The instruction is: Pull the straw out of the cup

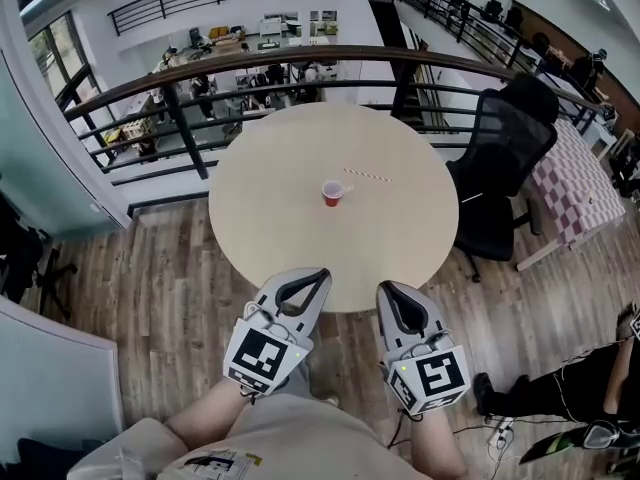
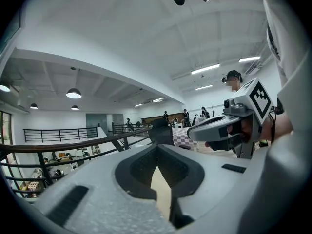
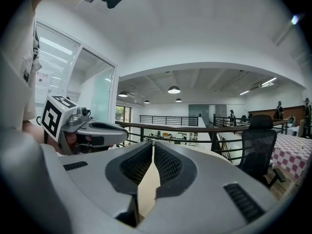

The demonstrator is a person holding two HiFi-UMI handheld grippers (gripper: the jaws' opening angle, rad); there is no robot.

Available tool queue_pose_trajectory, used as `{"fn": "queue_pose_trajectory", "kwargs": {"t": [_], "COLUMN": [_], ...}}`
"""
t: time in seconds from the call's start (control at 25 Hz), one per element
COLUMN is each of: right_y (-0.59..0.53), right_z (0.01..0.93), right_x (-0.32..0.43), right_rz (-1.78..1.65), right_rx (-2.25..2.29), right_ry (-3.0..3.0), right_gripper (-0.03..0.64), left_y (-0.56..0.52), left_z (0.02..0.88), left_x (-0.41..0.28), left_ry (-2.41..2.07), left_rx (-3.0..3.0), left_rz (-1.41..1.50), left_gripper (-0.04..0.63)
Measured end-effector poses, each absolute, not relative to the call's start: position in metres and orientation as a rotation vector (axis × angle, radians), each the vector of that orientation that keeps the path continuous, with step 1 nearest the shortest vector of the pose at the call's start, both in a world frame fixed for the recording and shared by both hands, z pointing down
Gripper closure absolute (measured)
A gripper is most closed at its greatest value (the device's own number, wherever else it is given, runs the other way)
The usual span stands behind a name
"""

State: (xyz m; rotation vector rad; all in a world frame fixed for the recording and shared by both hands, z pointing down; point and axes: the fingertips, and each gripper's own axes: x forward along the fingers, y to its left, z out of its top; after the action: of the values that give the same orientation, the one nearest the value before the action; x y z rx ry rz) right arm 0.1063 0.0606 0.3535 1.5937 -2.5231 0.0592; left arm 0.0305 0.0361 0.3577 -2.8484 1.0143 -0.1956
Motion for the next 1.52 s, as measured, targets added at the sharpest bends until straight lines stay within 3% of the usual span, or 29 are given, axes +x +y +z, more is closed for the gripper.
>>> {"fn": "queue_pose_trajectory", "kwargs": {"t": [0.92,1.52], "right_y": [-0.117,-0.168], "right_z": [0.344,0.363], "right_x": [0.073,0.050], "right_rz": [0.064,0.080], "right_rx": [1.622,1.653], "right_ry": [-2.474,-2.431], "right_gripper": [0.591,0.591], "left_y": [-0.142,-0.184], "left_z": [0.352,0.367], "left_x": [-0.003,-0.015], "left_ry": [0.998,0.920], "left_rx": [-2.882,-2.940], "left_rz": [-0.165,-0.160], "left_gripper": [0.583,0.583]}}
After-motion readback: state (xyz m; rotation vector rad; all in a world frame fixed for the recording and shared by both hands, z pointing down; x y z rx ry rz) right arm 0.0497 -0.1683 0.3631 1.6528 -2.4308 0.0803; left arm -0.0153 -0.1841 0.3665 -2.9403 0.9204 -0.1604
